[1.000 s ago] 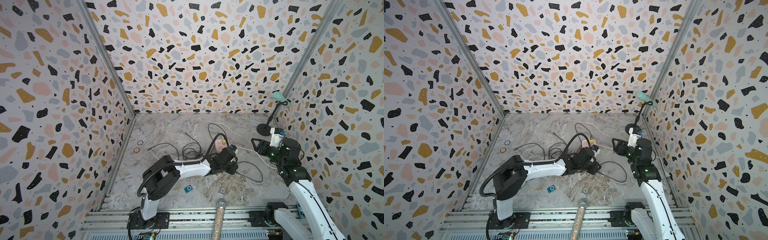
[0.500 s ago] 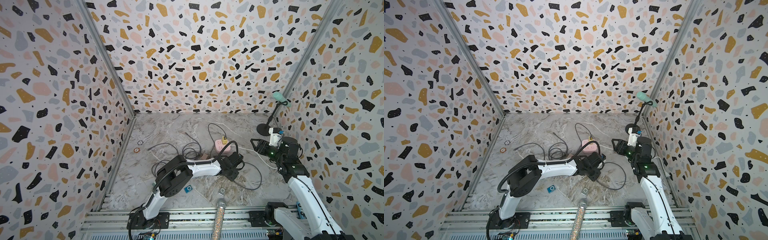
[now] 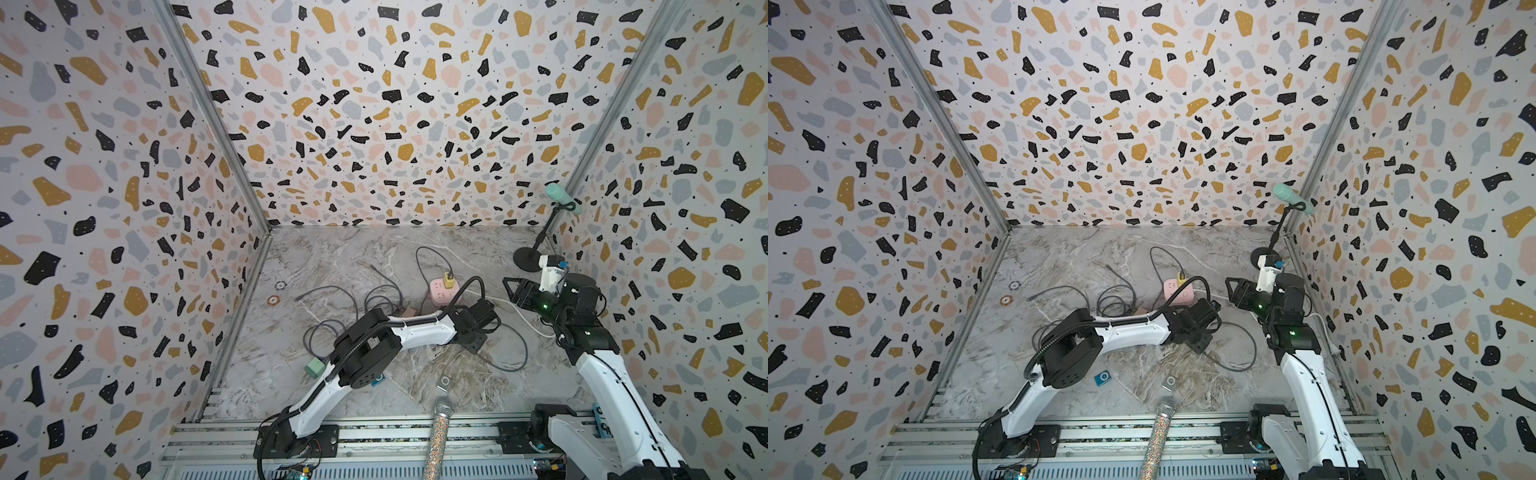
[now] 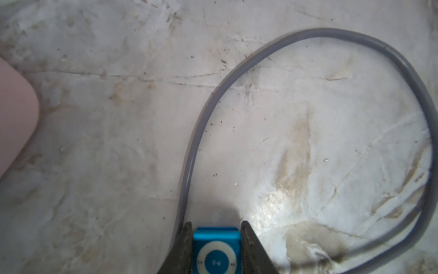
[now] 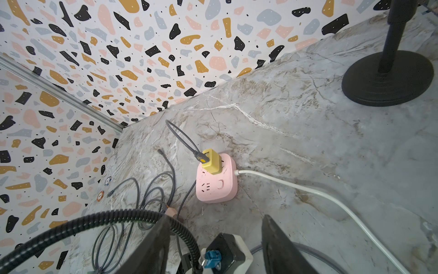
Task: Charge mp3
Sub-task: Place the MP3 player at the center of the board, then pick up the plug from the center of the board.
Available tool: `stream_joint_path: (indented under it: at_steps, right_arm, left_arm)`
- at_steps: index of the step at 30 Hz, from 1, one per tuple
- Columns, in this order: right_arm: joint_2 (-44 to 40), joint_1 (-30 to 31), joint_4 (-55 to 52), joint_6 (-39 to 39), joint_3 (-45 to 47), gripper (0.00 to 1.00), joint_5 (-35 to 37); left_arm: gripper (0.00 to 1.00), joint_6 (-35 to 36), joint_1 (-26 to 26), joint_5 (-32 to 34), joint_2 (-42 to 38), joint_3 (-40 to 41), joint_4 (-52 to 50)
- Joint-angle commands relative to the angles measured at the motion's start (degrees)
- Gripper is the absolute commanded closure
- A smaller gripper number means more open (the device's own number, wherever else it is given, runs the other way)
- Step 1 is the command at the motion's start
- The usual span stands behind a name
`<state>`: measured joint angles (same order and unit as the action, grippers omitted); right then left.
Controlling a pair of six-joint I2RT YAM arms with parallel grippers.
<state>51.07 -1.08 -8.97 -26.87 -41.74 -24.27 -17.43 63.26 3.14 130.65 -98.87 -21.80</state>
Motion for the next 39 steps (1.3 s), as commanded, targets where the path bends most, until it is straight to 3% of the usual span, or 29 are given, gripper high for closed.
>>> stream_joint_path:
  at_steps: [1, 4, 9, 15, 21, 28, 35, 39]
  right_arm:
    - [-0.66, -0.23, 0.59, 0.52, 0.34, 0.38, -0.46]
    - [-0.97, -0.24, 0.55, 0.59, 0.84, 0.38, -0.78]
    - [-1.23, -0.26, 0.57, 0.59, 1.03, 0.38, -1.07]
    - [-0.53, -0.23, 1.28, 0.02, 1.54, 0.4, -2.04]
    - [0.21, 0.65, 2.54, -1.09, 2.21, 0.41, -2.66]
    - [3.09, 7.37, 1.76, -0.02, 0.4, 0.43, 3.01]
    - [8.09, 15.86, 1.42, 2.25, -3.0, 0.42, 9.51]
    - [10.94, 20.87, 0.66, 4.47, -5.3, 0.42, 15.17]
  left_arm:
    - [0.54, -1.15, -0.05, -2.52, 0.93, -0.8, 1.0]
    - [0.47, -1.2, -0.02, -2.84, 0.38, -1.19, 1.67]
    - [0.46, -1.12, -0.07, -2.42, -2.83, -0.8, 2.83]
    - [0.46, 0.14, -0.33, 1.22, -11.53, 2.7, 3.71]
    - [0.45, -1.19, -2.53, 6.72, -21.92, 11.33, 3.17]
    - [0.42, -11.75, -8.03, 15.9, -32.95, 23.97, 2.48]
    - [0.36, -25.65, -15.22, 15.05, -38.75, 37.11, 8.95]
    - [0.33, -30.44, -17.13, 13.82, -36.86, 38.02, 10.7]
